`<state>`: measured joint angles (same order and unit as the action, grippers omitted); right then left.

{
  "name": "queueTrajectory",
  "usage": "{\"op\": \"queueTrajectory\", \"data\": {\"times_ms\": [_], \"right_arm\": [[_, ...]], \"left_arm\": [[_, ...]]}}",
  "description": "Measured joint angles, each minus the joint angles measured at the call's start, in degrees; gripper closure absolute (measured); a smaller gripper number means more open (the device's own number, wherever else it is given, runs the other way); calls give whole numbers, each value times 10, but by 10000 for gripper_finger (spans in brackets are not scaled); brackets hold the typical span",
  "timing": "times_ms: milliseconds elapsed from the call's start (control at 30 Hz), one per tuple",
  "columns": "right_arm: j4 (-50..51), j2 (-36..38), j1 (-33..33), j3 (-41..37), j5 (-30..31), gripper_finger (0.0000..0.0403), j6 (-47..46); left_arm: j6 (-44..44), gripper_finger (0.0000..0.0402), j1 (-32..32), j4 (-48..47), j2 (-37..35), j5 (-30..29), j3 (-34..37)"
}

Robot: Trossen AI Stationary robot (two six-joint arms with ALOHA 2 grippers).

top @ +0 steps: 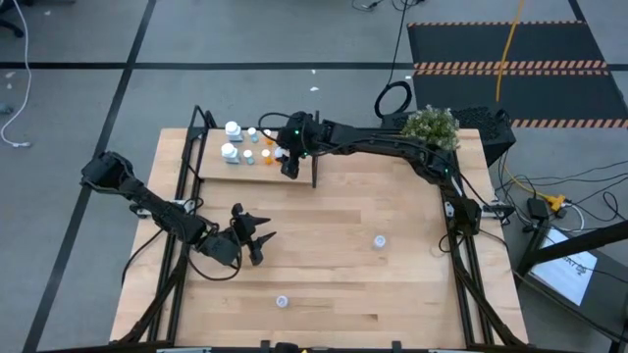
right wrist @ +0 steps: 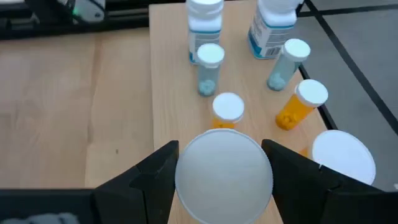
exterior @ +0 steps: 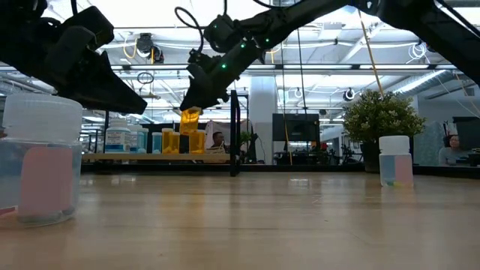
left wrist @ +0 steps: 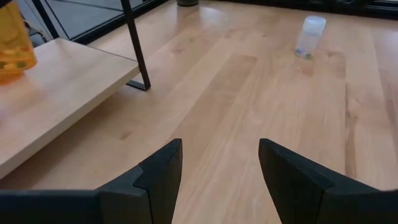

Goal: Pick and place medicine bottles onto shelf by color
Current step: Put the large orange pill bottle aligned with the other large orange pill bottle on the shelf

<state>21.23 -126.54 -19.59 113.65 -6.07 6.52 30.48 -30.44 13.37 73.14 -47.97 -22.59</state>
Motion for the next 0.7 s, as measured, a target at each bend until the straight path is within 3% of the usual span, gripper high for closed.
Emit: {"op": "queueTrajectory", "data": {"times_ms": [333, 700], "right_arm": [[1, 0, 1, 0, 2, 188, 62], [-10, -30, 1, 0, 2, 188, 66]], "left_arm": [[-3, 190, 0, 2, 0, 0, 0], [-2, 190, 0, 3, 0, 0, 0]]}}
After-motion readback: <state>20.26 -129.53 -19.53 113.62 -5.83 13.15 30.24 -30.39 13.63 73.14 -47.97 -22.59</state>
